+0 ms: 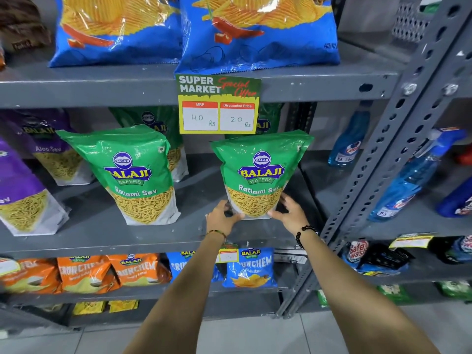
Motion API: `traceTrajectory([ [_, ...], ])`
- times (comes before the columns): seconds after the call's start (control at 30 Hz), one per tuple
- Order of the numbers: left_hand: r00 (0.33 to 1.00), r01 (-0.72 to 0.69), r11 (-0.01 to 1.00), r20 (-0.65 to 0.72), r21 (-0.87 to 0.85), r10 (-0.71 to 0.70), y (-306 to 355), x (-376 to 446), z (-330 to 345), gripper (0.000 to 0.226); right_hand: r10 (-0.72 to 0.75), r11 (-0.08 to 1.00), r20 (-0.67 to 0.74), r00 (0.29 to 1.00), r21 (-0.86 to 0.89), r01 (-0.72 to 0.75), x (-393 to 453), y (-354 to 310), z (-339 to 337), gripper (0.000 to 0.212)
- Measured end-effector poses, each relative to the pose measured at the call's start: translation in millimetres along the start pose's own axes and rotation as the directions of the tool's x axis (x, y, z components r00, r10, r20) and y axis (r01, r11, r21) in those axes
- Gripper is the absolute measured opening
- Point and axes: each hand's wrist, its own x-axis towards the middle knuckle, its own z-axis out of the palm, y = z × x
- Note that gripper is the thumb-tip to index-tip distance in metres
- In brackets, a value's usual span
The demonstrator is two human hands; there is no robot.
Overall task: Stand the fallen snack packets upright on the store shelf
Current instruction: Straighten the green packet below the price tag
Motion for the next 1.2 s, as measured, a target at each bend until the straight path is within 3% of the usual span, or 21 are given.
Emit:
traceTrajectory([
  [0.23,0.999,-0.005,1.0,0.042,0.012,0.004,-4.8,3.6,3.2,0.049,0.015,0.999,0.03,0.999,-0.035,-0.014,1.2,-0.2,1.5,0.084],
  [1.2,1.0,0.019,1.0,0.0,-0.007,-0.019,-5.0,9.2,8.0,0.048,0.059,0.997,0.014,0.998,-0.057,-0.058,4.7,-7.6,1.8,0.08],
])
